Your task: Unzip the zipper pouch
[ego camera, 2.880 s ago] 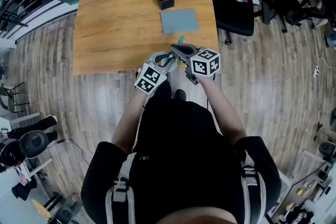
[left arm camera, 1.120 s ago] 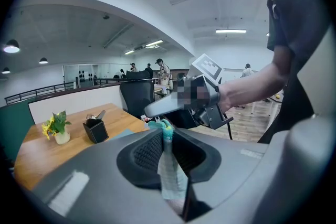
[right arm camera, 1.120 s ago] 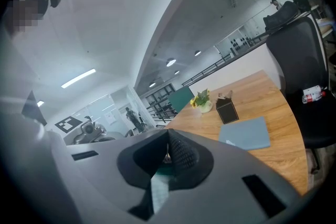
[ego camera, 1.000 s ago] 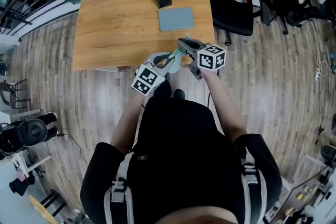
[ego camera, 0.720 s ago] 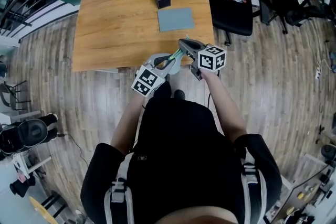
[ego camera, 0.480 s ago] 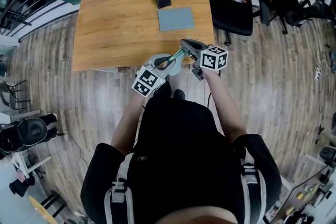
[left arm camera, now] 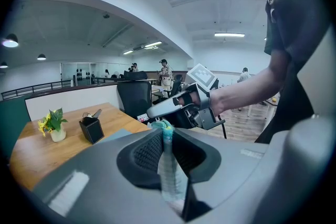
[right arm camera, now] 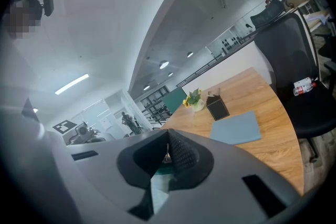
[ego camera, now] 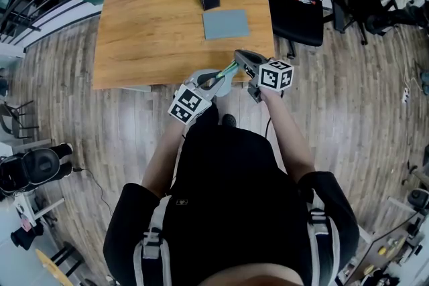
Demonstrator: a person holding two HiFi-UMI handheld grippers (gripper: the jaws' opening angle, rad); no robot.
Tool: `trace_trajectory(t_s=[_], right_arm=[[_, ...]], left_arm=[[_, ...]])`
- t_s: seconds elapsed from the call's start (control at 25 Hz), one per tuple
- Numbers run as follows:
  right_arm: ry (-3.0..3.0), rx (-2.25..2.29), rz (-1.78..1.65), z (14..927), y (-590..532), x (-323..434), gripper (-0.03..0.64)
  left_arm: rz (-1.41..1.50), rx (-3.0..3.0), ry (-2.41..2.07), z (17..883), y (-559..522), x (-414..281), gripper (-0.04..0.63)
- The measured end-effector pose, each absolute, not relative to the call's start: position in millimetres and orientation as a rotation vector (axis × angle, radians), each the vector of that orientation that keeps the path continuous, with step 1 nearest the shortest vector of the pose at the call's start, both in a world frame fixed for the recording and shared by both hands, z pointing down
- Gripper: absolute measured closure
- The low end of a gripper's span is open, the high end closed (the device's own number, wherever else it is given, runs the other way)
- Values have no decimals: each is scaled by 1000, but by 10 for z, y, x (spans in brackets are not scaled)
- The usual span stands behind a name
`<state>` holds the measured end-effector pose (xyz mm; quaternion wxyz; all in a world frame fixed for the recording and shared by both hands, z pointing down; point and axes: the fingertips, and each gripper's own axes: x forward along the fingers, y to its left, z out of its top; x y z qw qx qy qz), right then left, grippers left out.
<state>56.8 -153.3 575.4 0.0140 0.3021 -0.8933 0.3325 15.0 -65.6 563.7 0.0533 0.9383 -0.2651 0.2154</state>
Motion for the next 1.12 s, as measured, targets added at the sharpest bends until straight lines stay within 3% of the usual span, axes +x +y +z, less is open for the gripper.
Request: trace_trajectory(t_s=[1.12], right_arm=[[-2763, 1070, 1034, 5798, -1720, 758, 614]], left_arm=[[626, 2886, -772, 5520, -633, 93, 545]])
